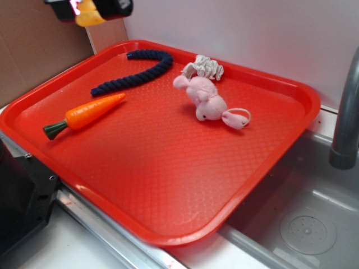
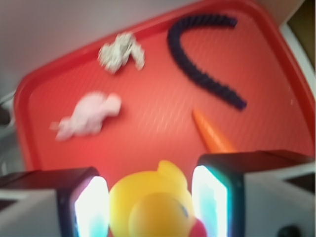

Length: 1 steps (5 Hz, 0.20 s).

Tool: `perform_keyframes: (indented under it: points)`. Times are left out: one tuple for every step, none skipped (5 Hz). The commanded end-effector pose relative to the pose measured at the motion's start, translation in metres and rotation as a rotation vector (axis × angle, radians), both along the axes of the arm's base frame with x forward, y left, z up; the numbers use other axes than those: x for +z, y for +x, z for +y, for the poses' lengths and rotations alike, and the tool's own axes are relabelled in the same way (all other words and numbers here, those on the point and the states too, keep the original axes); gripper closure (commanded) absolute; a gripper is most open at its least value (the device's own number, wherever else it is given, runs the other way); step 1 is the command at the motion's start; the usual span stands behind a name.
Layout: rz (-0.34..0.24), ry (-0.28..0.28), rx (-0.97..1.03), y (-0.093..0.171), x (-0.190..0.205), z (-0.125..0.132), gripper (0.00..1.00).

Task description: Grab the yellow duck.

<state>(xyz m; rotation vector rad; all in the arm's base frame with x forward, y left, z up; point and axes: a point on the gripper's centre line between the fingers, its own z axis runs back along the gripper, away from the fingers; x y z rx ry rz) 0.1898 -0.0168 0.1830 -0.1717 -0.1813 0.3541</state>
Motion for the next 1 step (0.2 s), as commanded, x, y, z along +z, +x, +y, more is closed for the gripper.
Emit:
perform_keyframes:
  points:
    - [0.023,-0.02,0.046,-0.0086,0.005,0.0283,1.0]
